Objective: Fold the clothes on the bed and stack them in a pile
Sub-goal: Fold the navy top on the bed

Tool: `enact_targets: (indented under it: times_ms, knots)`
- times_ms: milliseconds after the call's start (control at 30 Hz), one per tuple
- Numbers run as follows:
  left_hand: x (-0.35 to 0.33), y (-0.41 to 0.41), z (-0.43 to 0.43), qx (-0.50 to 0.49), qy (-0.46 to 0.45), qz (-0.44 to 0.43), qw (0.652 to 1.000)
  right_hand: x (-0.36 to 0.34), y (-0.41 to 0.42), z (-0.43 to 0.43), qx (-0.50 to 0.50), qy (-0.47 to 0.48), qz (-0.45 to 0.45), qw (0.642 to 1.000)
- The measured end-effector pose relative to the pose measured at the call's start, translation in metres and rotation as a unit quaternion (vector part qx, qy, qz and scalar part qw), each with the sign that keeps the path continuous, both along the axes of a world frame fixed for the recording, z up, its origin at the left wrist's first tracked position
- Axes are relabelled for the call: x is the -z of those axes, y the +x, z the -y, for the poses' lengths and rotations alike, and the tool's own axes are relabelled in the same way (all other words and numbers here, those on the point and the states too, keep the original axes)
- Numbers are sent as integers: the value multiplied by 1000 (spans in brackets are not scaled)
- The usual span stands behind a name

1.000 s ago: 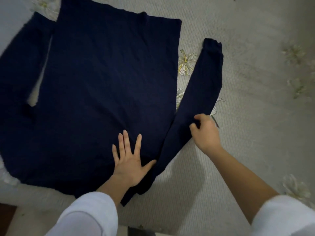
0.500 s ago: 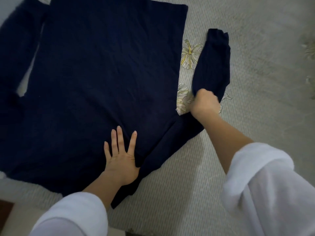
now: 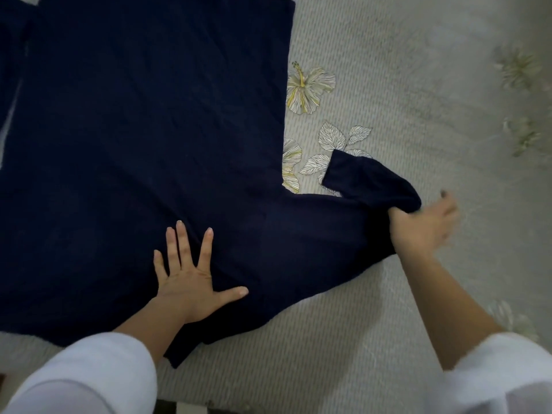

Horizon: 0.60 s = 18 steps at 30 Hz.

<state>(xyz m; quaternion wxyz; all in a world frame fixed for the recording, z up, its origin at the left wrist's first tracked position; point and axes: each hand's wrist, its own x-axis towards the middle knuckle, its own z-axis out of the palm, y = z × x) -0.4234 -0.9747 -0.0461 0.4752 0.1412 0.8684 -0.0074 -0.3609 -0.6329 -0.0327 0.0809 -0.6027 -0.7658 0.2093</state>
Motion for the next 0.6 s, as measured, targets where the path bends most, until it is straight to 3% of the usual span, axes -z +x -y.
enact_targets:
  times_ms: [33, 100, 167, 200, 233, 300, 400, 433, 533, 600]
  knots:
    - [0, 0, 0, 1, -1, 0, 1000, -2, -9, 1, -110, 47, 58, 991]
    - [-2, -1, -1, 3, -5, 3, 1000, -3, -21, 5, -339, 106, 193, 915]
    - [-3, -2, -2, 5, -10, 7, 1000, 0, -29, 11, -459, 124, 306, 825]
    - [-3, -2, -2, 6, -11, 9, 1000, -1, -31, 14, -478, 127, 337, 802]
    - [-4, -2, -3, 6, -12, 10, 1000, -2, -34, 15, -476, 127, 342, 800]
    - [-3, -2, -3, 7, -13, 12, 1000, -6, -39, 13, -434, 102, 306, 841]
    - [-1, -3, -1, 7, -6, 16, 1000, -23, -45, 2, -373, -29, 207, 904]
    - [0, -2, 0, 7, -3, 17, 1000, -30, -48, -2, -383, -74, 213, 896]
    - [3, -2, 1, 6, 3, 14, 1000, -55, -57, -10, -395, -124, 350, 840]
    - [3, -1, 2, 7, 10, 15, 1000, -69, -67, -11, -325, -125, 332, 876]
